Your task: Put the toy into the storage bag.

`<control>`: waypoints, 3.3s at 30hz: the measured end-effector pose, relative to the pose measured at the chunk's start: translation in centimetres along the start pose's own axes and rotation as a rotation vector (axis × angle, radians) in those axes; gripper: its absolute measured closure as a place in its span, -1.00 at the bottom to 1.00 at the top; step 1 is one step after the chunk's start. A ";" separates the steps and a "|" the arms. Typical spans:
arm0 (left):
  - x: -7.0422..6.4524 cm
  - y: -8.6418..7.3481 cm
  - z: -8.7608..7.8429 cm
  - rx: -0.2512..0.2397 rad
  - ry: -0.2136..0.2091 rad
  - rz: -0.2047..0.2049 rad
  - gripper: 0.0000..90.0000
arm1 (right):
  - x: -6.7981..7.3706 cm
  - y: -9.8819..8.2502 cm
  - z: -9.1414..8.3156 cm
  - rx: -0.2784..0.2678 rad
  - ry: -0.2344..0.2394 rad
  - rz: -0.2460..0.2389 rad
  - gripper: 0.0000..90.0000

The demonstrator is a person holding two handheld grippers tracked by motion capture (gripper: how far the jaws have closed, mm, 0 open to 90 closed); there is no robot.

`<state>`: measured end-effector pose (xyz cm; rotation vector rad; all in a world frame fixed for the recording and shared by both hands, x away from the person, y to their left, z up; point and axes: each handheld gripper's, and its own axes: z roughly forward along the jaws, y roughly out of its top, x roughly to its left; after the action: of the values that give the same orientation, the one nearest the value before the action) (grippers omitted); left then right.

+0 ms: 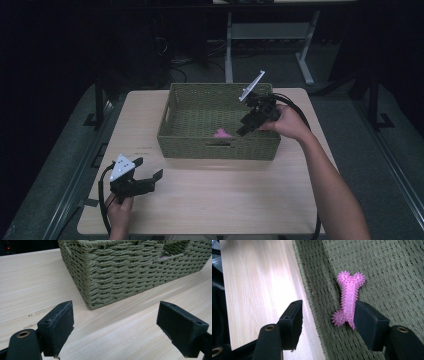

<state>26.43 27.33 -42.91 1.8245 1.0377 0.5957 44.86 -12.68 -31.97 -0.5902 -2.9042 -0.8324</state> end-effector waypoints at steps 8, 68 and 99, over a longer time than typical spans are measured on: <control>0.0 0.0 0.0 -0.002 -0.001 0.000 -0.69 | 1.1 -0.2 -0.7 -0.016 0.004 -0.018 -0.15; -0.3 0.0 0.2 0.003 -0.006 0.009 -0.69 | 7.6 -6.5 1.3 -0.070 0.023 -0.057 -0.47; -0.5 0.0 0.3 0.004 -0.005 0.013 -0.69 | 7.8 -12.4 4.3 -0.067 0.022 0.026 -0.47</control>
<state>26.42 26.74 -43.05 1.8362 1.0250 0.5967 33.16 -17.44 -40.54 -0.6186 -2.8519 -0.9306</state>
